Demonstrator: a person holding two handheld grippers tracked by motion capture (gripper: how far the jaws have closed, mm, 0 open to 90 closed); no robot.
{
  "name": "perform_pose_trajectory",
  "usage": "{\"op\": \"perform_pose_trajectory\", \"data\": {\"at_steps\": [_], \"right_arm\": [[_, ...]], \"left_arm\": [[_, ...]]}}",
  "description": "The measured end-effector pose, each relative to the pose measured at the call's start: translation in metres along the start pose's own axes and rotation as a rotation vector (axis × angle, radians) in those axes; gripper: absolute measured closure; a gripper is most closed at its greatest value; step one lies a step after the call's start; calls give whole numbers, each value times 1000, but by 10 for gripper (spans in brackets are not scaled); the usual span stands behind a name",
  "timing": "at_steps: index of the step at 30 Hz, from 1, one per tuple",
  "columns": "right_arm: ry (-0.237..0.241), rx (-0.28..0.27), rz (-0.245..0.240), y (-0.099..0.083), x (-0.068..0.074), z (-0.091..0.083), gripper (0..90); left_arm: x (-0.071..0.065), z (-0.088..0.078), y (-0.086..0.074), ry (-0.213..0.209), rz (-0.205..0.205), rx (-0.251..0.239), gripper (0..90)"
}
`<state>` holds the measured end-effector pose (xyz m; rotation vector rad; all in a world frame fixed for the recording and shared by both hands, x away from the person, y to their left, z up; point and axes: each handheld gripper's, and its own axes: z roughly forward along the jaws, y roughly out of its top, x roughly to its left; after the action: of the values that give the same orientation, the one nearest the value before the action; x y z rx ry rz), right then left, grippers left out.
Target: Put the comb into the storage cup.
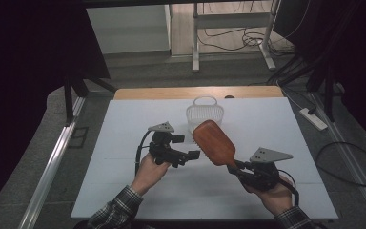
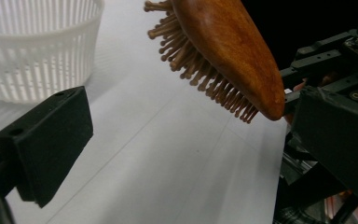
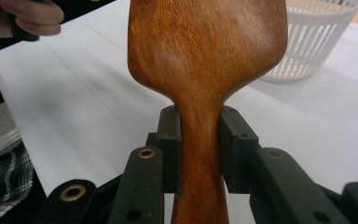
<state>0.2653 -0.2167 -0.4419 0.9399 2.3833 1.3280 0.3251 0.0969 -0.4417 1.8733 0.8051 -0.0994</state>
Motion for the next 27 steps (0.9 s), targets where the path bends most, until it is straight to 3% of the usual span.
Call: {"op": "perform_pose_trajectory", "data": {"at_steps": [3, 14, 24, 27], "right_arm": [[21, -7, 11, -1, 1, 1, 723], [40, -17, -17, -1, 12, 5, 723], [67, -26, -19, -1, 20, 11, 723], [71, -29, -23, -1, 22, 12, 723]], "left_arm": [[0, 3, -1, -19, -15, -5, 0], [-5, 10, -1, -72, -39, -12, 0], [-9, 15, 0, -77, -54, -6, 0], [-8, 16, 0, -83, -77, -15, 0]]}}
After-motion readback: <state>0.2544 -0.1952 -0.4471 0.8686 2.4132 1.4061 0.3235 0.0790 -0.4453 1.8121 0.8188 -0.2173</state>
